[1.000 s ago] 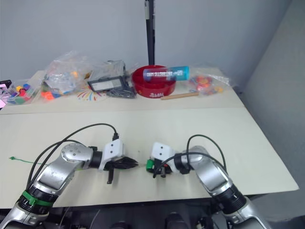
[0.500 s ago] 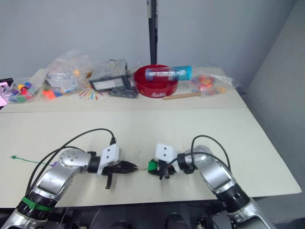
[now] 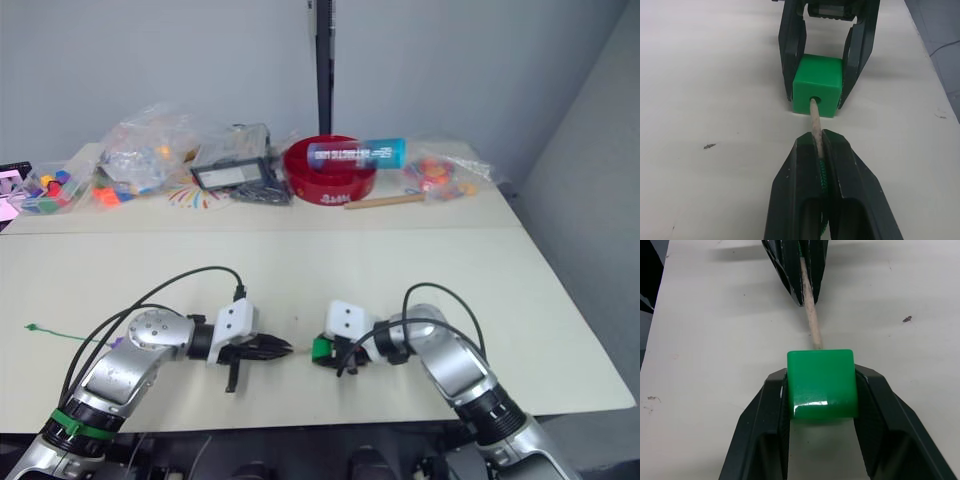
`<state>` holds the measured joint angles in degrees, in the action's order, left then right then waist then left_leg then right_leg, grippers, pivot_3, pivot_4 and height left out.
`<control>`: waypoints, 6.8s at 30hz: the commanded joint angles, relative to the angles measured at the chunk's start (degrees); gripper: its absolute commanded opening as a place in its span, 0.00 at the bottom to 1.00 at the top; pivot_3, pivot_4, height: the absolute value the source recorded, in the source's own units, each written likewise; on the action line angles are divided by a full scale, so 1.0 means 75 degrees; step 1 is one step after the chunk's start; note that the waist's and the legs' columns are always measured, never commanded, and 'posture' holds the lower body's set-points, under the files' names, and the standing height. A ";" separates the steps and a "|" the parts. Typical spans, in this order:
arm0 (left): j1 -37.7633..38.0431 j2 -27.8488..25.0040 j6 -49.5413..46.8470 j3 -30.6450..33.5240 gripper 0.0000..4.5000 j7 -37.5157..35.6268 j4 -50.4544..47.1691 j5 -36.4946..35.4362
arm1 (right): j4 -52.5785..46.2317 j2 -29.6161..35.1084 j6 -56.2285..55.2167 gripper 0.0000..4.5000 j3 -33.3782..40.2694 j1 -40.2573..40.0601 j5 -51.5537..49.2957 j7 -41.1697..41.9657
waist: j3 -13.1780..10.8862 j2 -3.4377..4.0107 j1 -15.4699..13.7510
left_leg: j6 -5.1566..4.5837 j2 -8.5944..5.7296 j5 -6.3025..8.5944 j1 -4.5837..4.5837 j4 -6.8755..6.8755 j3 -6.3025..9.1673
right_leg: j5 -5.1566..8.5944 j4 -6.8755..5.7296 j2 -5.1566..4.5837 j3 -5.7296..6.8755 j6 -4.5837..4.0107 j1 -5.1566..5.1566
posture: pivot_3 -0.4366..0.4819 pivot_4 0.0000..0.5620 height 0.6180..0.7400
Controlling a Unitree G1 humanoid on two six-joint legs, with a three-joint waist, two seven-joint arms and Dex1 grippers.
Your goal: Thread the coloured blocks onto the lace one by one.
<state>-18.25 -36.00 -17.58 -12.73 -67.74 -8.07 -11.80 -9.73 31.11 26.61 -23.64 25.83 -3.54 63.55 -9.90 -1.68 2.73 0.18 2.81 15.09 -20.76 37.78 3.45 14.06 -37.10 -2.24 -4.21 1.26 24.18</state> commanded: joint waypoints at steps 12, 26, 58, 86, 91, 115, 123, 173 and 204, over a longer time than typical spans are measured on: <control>-0.0386 0.0186 -0.0454 -0.0210 0.00 0.0213 -0.0515 -0.0206 | -0.0256 -0.0088 0.0480 0.26 -0.0523 -0.0051 0.0054 0.0029 | 0.0000 0.0000 0.0003 | 0.0000 0.0000 0.0000 0.0000 0.0000 0.0000 | 0.0000 -0.0001 0.0000 0.0001 0.0000 0.0001 | 0.48 0.27 0.92; -0.1178 0.0900 -0.0725 -0.0985 0.00 0.0192 -0.0206 0.0162 | -0.0282 -0.0621 0.1013 0.26 -0.0635 0.0298 0.0157 -0.0275 | 0.0001 0.0000 -0.0042 | 0.0007 -0.0004 -0.0004 0.0018 0.0010 0.0000 | -0.0008 -0.0001 -0.0001 0.0000 0.0019 -0.0023 | 0.48 0.27 0.92; -0.0577 0.0832 -0.1029 -0.1058 0.00 -0.0221 -0.0419 0.0101 | -0.0811 -0.0948 0.1907 0.26 -0.0894 0.0741 0.0255 -0.0298 | 0.0002 0.0001 0.0032 | 0.0011 -0.0001 -0.0007 0.0069 0.0006 0.0001 | 0.0012 0.0001 0.0002 -0.0001 0.0060 -0.0069 | 0.48 0.27 0.92; -0.0879 0.1413 -0.0790 -0.0781 0.16 -0.0138 -0.0189 0.0208 | -0.0200 -0.1166 0.1620 0.26 -0.1037 0.0851 0.0372 -0.0208 | 0.0005 0.0001 0.0135 | 0.0009 -0.0001 -0.0006 0.0058 -0.0001 0.0001 | 0.0012 0.0000 0.0003 -0.0004 0.0060 -0.0050 | 0.48 0.27 0.92; -0.0863 0.1150 -0.0603 -0.0554 0.52 -0.0228 -0.0283 0.0244 | -0.0120 -0.1046 0.1590 0.26 -0.0948 0.0830 0.0379 -0.0173 | 0.0005 0.0001 0.0150 | 0.0009 -0.0001 -0.0006 0.0055 -0.0001 0.0002 | 0.0012 -0.0001 0.0004 -0.0004 0.0059 -0.0045 | 0.48 0.27 0.92; -0.0673 -0.0226 0.0516 -0.0010 0.65 -0.0703 0.0679 -0.0085 | -0.0411 -0.0057 0.1577 0.26 -0.0732 0.0552 0.0016 0.0127 | 0.0003 0.0003 0.0093 | 0.0006 0.0001 -0.0004 -0.0018 -0.0003 0.0002 | -0.0013 0.0011 0.0002 0.0000 0.0014 0.0015 | 0.48 0.27 0.92; -0.0683 -0.0184 0.1064 -0.0219 0.65 -0.0652 0.1104 0.0283 | -0.0516 0.0065 0.1757 0.26 -0.0728 0.0457 -0.0101 0.0022 | 0.0003 0.0003 -0.0041 | 0.0004 -0.0003 -0.0003 -0.0041 0.0000 0.0003 | -0.0013 0.0025 -0.0007 0.0008 0.0015 0.0026 | 0.48 0.27 0.92; -0.1016 -0.0217 -0.0308 -0.0441 1.00 -0.0396 -0.0129 0.0071 | -0.0924 -0.0281 0.2340 0.70 -0.0505 0.0652 -0.0469 -0.0431 | 0.0003 0.0005 0.0142 | 0.0004 -0.0004 -0.0003 -0.0036 0.0010 0.0013 | -0.0014 -0.0002 -0.0004 0.0010 0.0012 0.0025 | 0.48 0.27 0.92; -0.1319 0.0745 -0.0045 -0.1252 0.37 -0.0004 0.0674 0.0584 | -0.1028 0.0843 0.1532 1.00 0.0159 -0.0021 -0.0876 -0.0648 | 0.0001 0.0004 -0.0044 | 0.0004 -0.0014 -0.0003 -0.0045 0.0016 0.0013 | -0.0014 0.0004 -0.0013 0.0010 0.0014 0.0024 | 0.48 0.27 0.92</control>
<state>-27.11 -30.72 -18.90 -22.06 -68.00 -2.51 -7.61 -16.97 37.04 39.08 -23.51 24.98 -10.21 58.72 -9.90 -1.65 2.40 0.21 2.71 15.06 -21.09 37.90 3.54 13.95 -37.07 -2.34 -4.14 1.36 24.36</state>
